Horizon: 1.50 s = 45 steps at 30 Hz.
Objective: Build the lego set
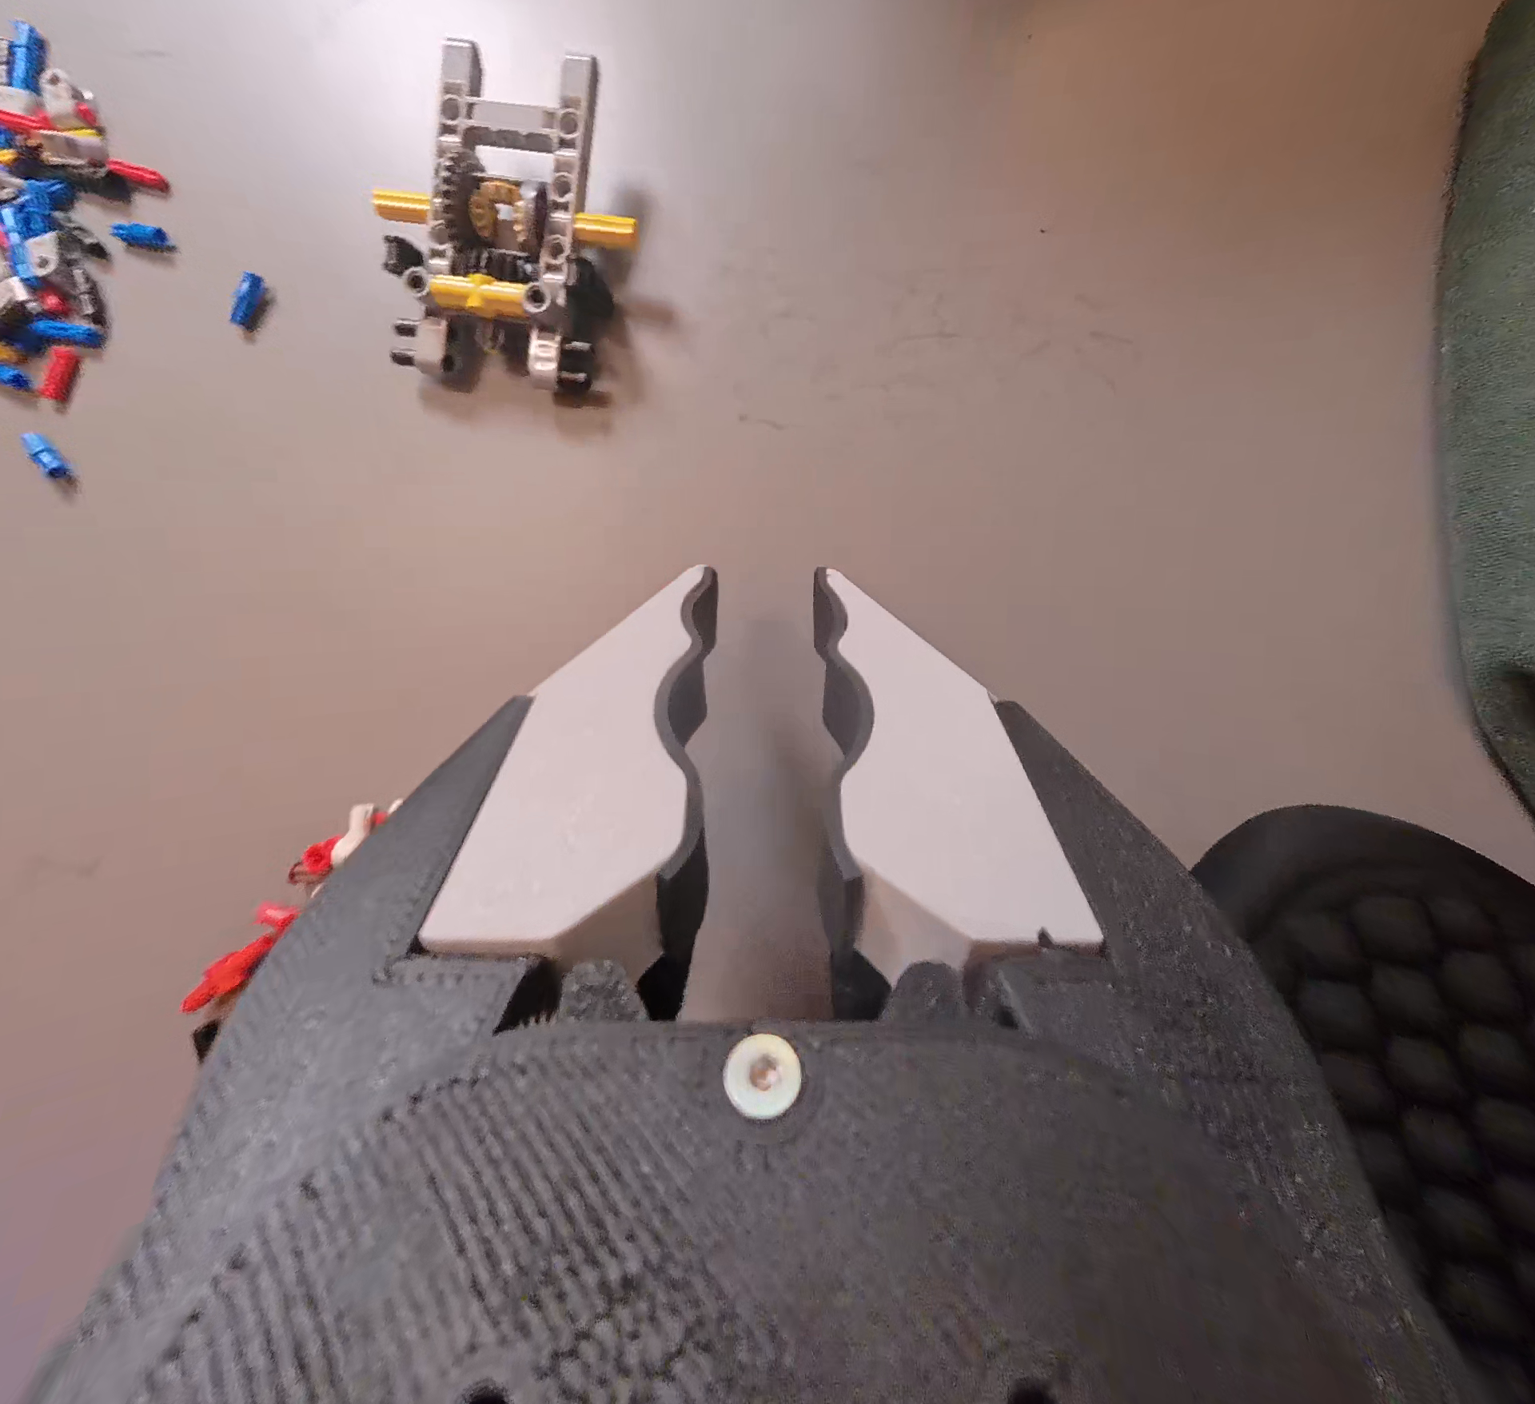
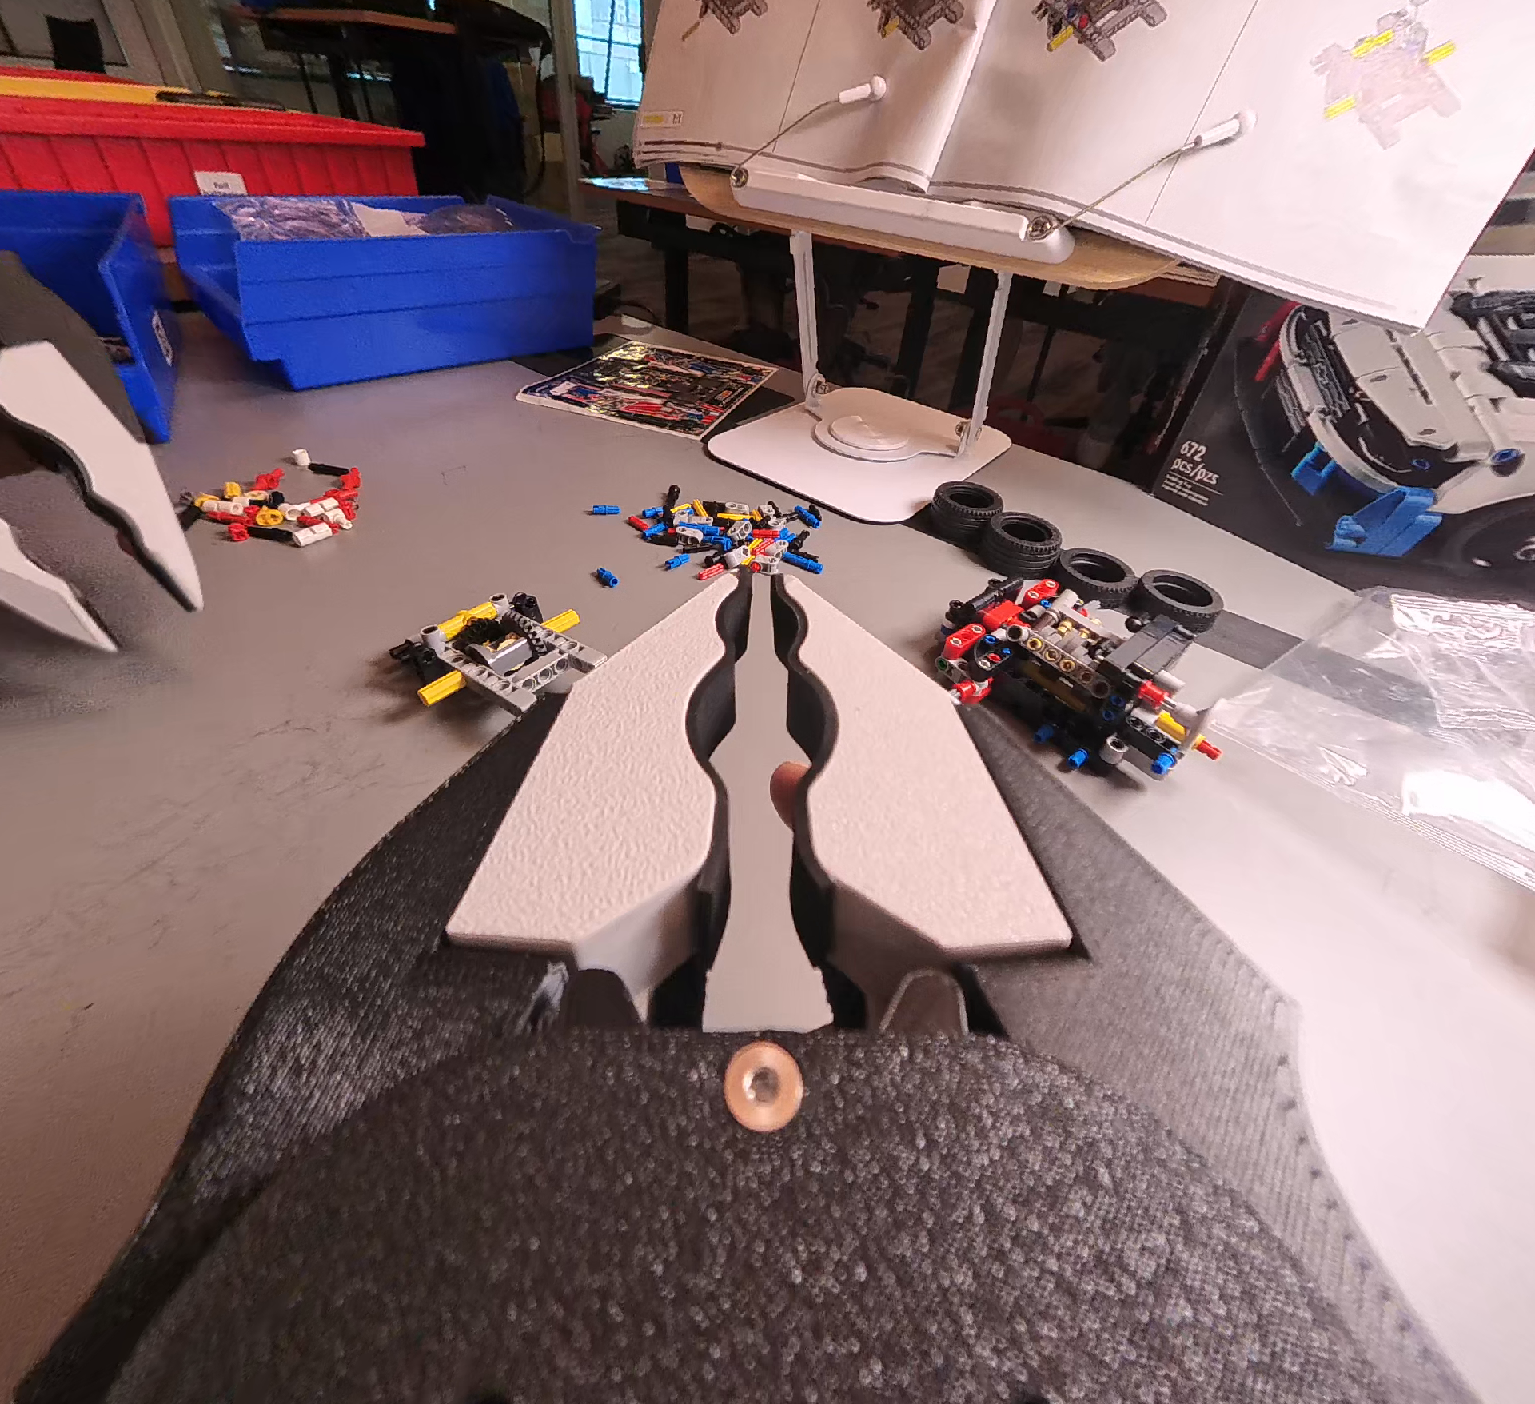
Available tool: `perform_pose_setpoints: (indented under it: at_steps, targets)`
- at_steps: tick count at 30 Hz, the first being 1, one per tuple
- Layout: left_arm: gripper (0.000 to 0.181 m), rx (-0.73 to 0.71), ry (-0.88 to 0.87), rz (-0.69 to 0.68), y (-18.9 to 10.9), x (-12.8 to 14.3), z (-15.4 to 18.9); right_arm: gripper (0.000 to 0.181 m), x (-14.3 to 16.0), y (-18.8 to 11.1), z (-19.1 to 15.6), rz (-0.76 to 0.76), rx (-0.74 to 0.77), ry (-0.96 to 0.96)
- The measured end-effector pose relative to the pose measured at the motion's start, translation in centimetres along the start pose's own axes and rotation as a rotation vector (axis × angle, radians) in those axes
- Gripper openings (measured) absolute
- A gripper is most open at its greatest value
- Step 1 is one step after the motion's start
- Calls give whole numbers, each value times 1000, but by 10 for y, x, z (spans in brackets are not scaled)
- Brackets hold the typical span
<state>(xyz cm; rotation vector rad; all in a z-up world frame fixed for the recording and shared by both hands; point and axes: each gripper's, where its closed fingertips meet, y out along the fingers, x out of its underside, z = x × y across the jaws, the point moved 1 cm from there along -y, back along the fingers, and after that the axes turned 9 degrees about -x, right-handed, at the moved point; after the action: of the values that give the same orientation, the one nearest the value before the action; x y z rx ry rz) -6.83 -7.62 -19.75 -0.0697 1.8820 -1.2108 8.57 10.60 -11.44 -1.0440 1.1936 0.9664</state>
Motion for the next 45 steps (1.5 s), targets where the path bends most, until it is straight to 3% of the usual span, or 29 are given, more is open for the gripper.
perform_pose_setpoints:
  at_steps: [5,10,13,19,27,45]
  targets:
    - [26,-35,-61,74,-24,7,-17,3,1,0,0,-4,-1,2]
    - [26,-127,-175,184,-67,17,-48,3,3,1,0,-8,-3,3]
    - [23,-206,-228,130,-79,41,-63,3,4,2,-1,-14,-7,6]
    - [18,-260,-255,-46,-60,78,-71,3,7,4,-3,-25,-14,5]
    - [15,-278,-238,-165,-39,93,-77,3,8,4,-4,-31,-20,4]
    - [6,-219,-315,-175,-33,96,-76,3,15,8,-8,-61,-45,5]
